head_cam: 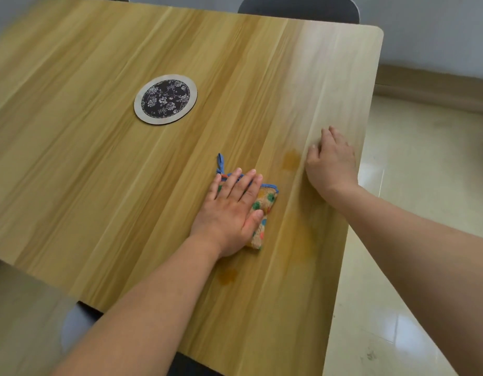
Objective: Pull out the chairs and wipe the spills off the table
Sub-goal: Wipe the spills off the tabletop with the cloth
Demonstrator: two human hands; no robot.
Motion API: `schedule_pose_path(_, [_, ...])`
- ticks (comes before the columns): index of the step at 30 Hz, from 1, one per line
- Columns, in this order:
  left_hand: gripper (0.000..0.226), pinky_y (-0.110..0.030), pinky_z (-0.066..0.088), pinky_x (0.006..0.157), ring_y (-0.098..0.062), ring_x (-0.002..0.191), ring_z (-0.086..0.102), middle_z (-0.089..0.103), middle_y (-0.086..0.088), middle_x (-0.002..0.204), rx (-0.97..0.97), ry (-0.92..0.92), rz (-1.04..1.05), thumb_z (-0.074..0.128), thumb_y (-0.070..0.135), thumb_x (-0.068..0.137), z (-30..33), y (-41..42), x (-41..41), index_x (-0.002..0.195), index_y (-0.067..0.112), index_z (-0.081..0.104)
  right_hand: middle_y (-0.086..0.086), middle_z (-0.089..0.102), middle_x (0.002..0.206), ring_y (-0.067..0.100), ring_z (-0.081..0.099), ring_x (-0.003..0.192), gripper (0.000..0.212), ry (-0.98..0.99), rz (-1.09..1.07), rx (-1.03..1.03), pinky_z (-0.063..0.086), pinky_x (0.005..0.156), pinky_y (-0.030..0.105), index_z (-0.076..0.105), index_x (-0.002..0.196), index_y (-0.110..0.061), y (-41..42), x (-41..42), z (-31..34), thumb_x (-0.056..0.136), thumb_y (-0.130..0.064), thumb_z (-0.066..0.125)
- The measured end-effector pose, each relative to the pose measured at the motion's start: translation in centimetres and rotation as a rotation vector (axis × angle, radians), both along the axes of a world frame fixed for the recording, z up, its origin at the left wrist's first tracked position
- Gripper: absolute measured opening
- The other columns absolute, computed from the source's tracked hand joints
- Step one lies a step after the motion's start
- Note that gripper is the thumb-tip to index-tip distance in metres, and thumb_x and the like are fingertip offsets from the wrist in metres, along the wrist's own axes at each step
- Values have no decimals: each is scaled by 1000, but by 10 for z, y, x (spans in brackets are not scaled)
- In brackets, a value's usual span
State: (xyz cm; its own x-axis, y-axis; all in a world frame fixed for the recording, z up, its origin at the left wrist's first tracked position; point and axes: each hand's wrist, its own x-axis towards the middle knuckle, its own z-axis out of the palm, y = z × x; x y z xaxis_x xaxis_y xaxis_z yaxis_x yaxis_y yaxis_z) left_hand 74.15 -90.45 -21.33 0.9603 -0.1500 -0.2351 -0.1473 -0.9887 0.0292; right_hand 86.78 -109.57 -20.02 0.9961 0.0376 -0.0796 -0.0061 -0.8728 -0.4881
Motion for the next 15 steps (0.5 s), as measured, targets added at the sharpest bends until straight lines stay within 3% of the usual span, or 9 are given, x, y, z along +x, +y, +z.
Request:
schedule_pose_path(3, [65,-46,-12,121,-14,150,-18,-14,9,165,16,15,7,10,51,101,1,-3,0,156,25,-12,8,9,162,22,9,149,85,165,105,36,10,121,40,7,154,-7,-9,-35,22,93,-51,47])
schedule_pose_path(7, [65,-47,-12,121,-15,150,-19,-16,6,165,-12,32,31,12,49,103,5,-6,-12,157,23,-12,6,-17,161,21,-14,149,136,481,273,-271,-6,120,47,-15,153,-14,-26,-88,51,62,-84,58])
schedule_pose_path(11, [66,-48,-11,121,-17,150,-20,-16,4,165,-13,31,11,12,50,103,8,-1,-52,156,21,-13,7,-29,157,24,-27,145,155,629,366,-582,-15,116,53,-24,149,-12,-31,-136,57,48,-86,65])
schedule_pose_path(15, [66,-48,-11,121,-17,149,-23,-20,4,164,-32,37,-5,7,51,101,8,7,-96,155,21,-18,12,-29,156,29,-26,144,162,587,374,-754,-12,116,55,-27,147,-7,-26,-151,47,42,-87,67])
